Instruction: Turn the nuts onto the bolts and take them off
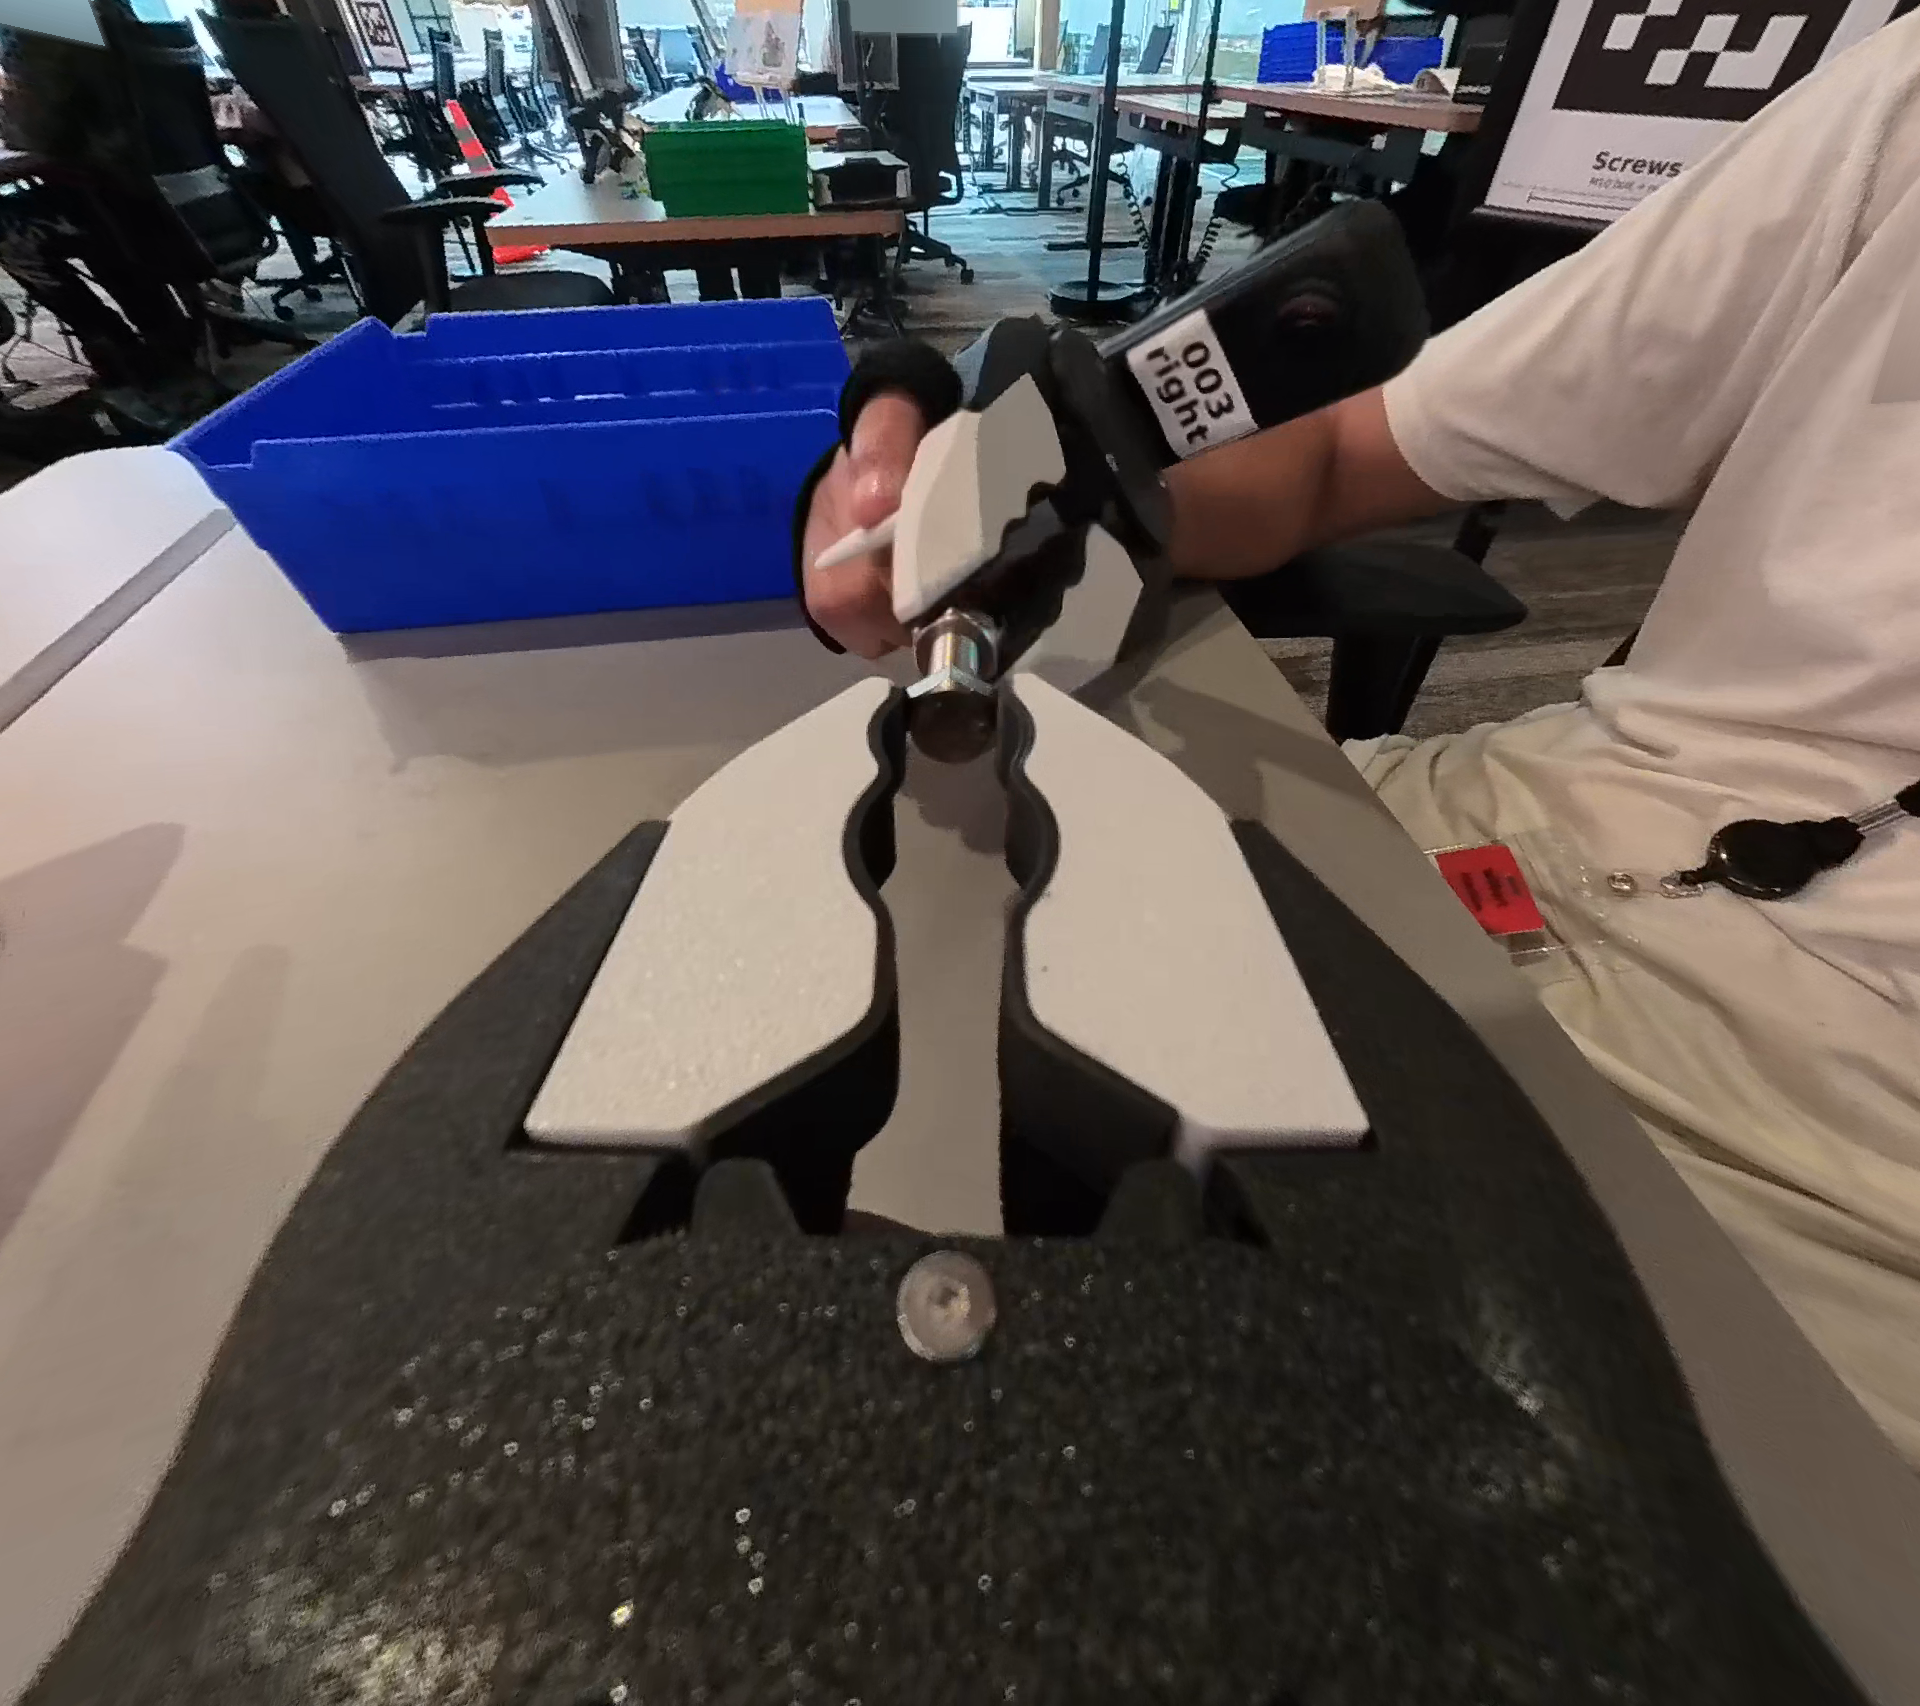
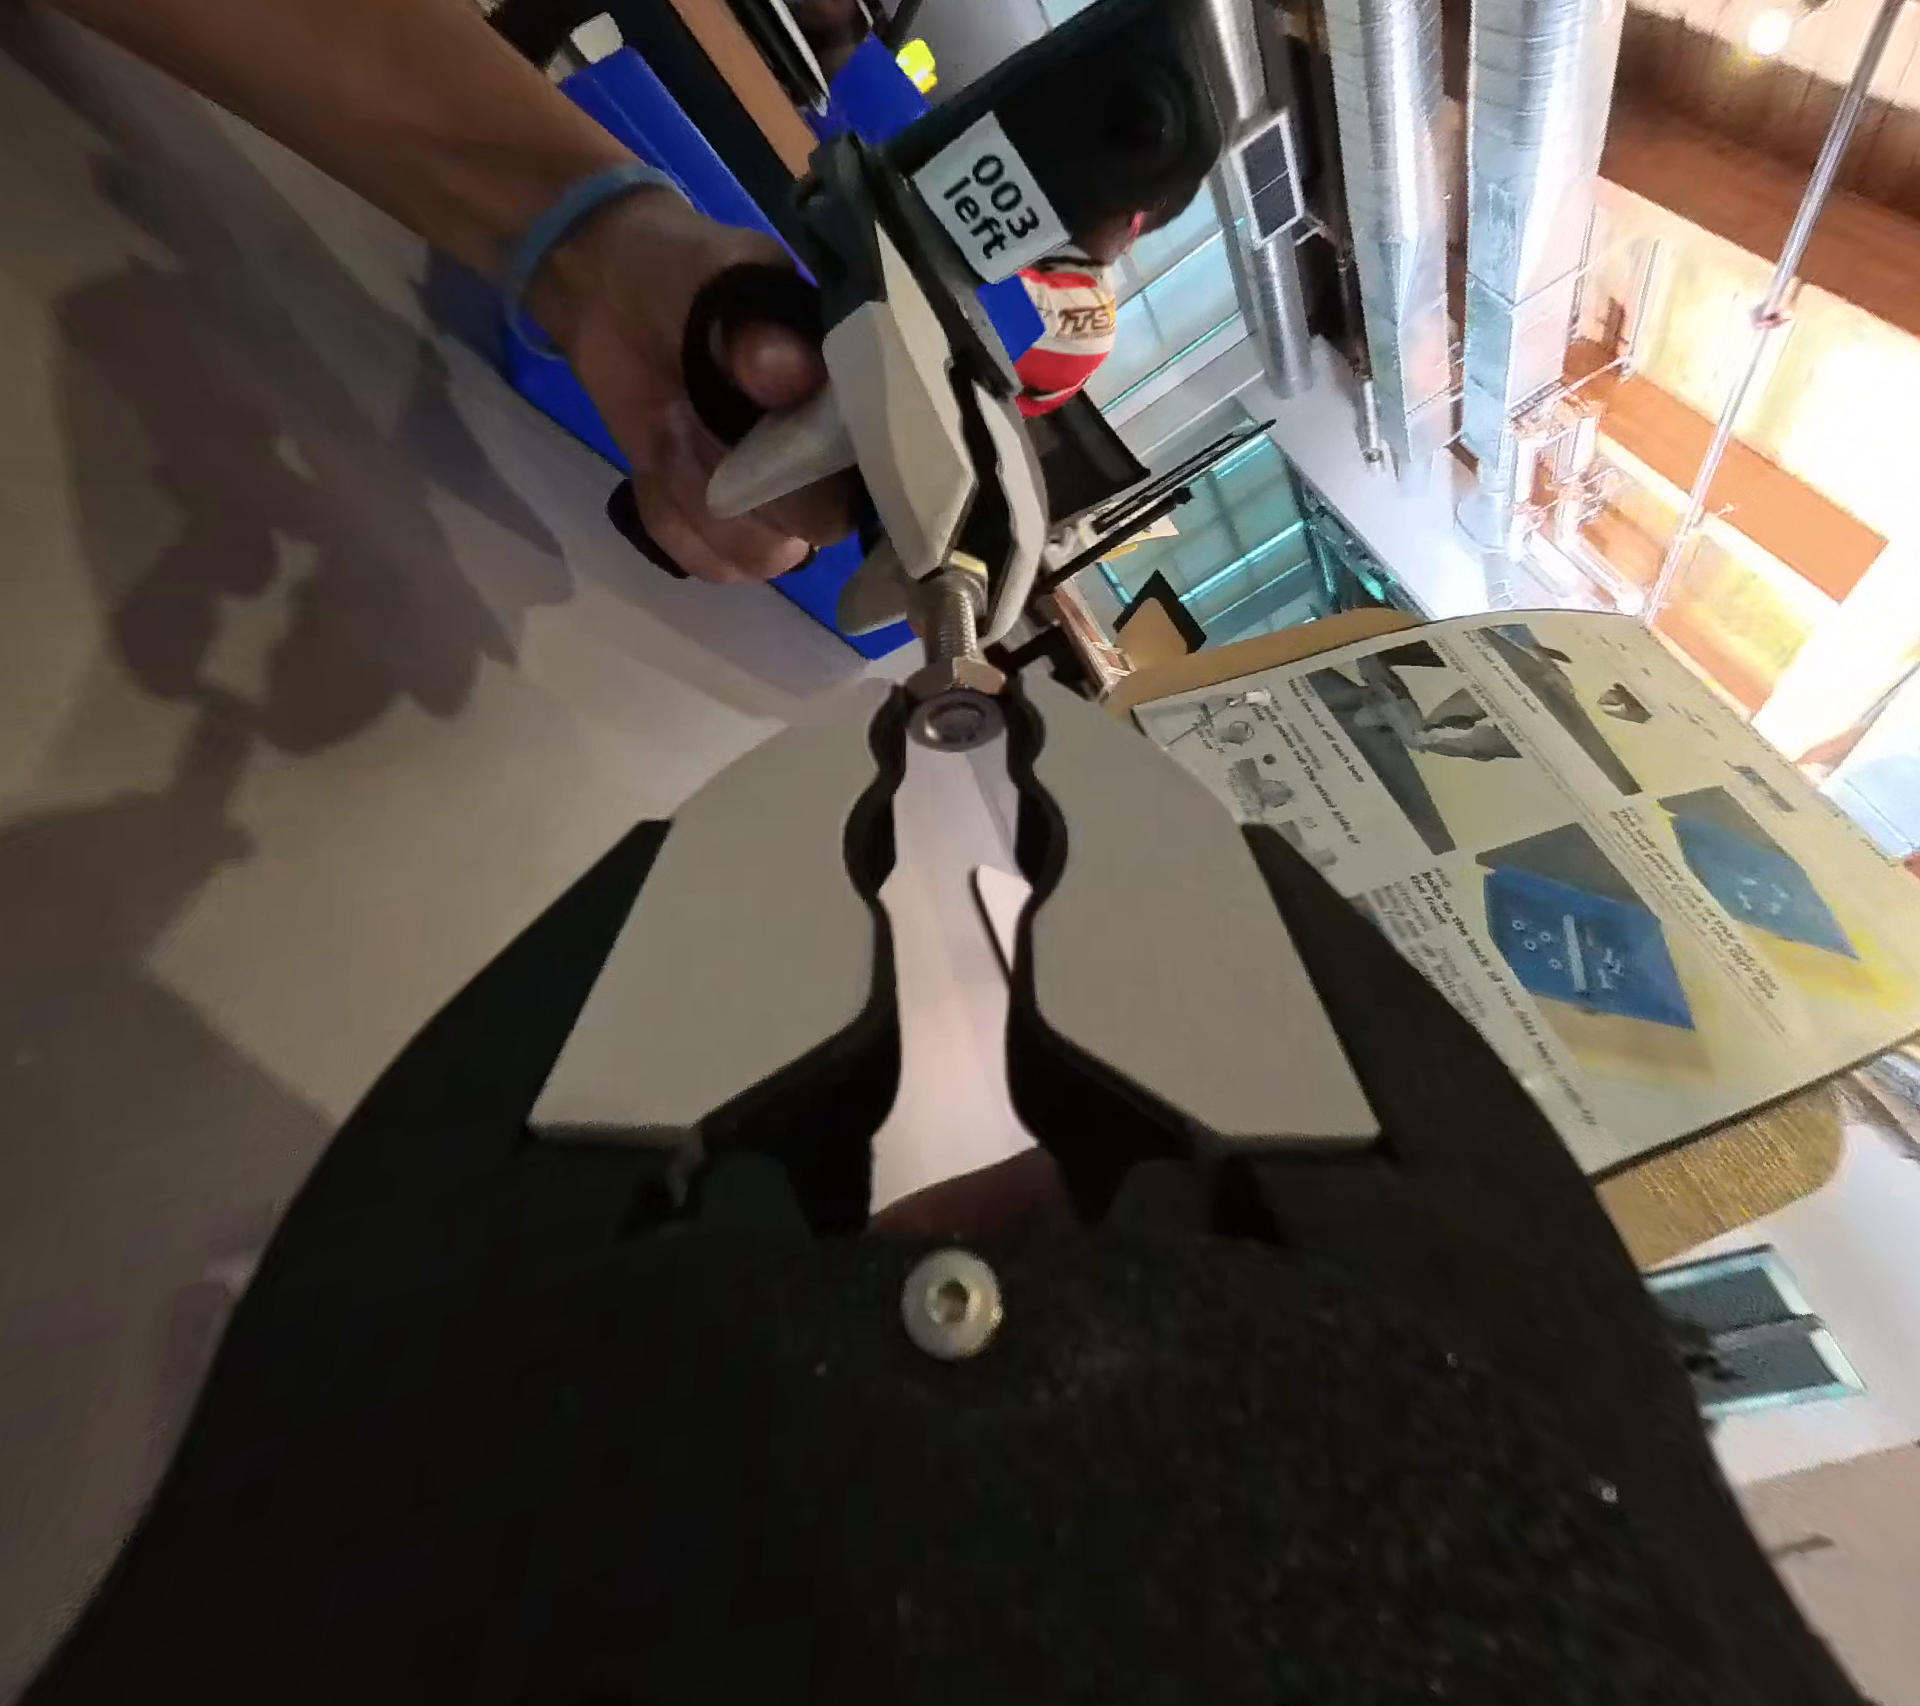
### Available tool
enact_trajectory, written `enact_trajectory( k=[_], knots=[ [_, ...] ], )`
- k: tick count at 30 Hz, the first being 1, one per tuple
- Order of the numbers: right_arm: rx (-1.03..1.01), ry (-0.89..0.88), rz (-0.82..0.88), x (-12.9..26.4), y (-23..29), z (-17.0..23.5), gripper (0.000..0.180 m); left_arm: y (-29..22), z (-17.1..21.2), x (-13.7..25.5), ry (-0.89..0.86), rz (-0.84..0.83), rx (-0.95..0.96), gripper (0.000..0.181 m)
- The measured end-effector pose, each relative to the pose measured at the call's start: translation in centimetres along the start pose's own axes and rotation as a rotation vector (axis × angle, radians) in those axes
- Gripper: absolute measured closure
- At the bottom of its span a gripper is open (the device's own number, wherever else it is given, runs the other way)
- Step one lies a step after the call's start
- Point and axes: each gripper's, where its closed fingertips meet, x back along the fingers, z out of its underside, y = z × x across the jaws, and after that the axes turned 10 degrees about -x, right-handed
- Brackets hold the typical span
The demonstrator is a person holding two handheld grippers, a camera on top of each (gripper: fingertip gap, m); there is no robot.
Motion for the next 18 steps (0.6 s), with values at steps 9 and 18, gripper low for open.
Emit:
enact_trajectory(
  k=[9, 18],
  knots=[
    [-1.249, -0.047, -0.46, -0.6, -0.6, -0.8, 0.162, 0.8, -0.6, 0.6, -0.011, -0.059, -0.032, 0.165],
    [-0.378, -0.029, -0.113, -0.2, -0.1, -0.5, 0.137, 0.7, -0.6, 0.9, -0.038, -0.028, 0.014, 0.165]
  ],
)
